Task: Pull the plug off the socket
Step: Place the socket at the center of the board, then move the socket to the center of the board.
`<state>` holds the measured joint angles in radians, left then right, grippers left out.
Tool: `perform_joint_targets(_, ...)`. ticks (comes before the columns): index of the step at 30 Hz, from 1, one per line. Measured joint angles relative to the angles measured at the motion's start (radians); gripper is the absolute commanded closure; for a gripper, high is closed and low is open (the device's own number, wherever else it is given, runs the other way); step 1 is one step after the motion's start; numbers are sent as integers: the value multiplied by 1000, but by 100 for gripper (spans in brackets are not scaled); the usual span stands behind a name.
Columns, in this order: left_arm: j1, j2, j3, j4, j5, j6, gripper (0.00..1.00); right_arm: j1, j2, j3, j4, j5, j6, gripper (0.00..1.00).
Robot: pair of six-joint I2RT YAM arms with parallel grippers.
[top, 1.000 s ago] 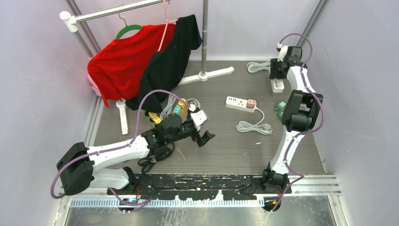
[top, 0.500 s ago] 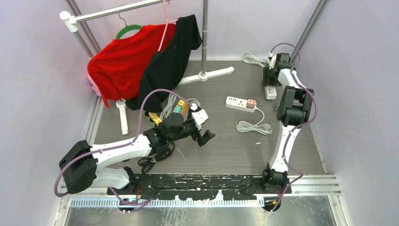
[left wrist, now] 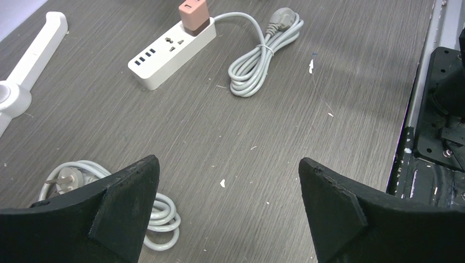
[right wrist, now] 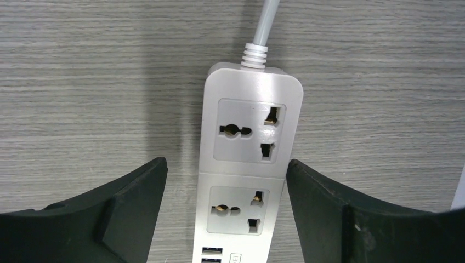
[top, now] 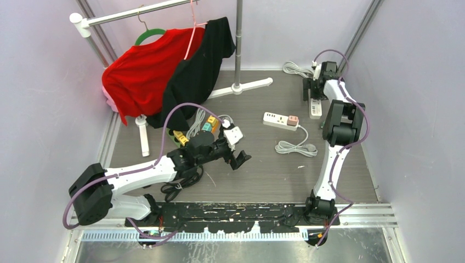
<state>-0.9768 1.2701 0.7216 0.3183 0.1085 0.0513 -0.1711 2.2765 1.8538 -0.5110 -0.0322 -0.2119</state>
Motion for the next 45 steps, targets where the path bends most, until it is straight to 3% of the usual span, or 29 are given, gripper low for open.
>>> perform_joint_targets(9,0,-5,15,-10,0,-3,4,-9,-31,3,-37,-46,-6,9)
perform_joint_targets(15,0,-12,29,-24,5,-18,4,-28,-155,3,-99,-132,-29,6)
perform_joint_targets(23,1,-12,58,-24,18,-34,4,-40,-321,34,-309,-436,-154,6)
perform_joint_targets(28,3,-12,61,-24,24,-45,4,-37,-380,32,-458,-671,-299,6)
perform_joint_targets(32,4,-12,61,-24,27,-48,4,-27,-388,23,-560,-770,-444,5)
perform_joint_targets(38,4,-12,61,-24,28,-51,4,4,-388,-7,-673,-790,-642,4)
perform_joint_targets(45,4,-12,61,-23,27,-55,4,122,-387,-84,-676,-624,-772,0)
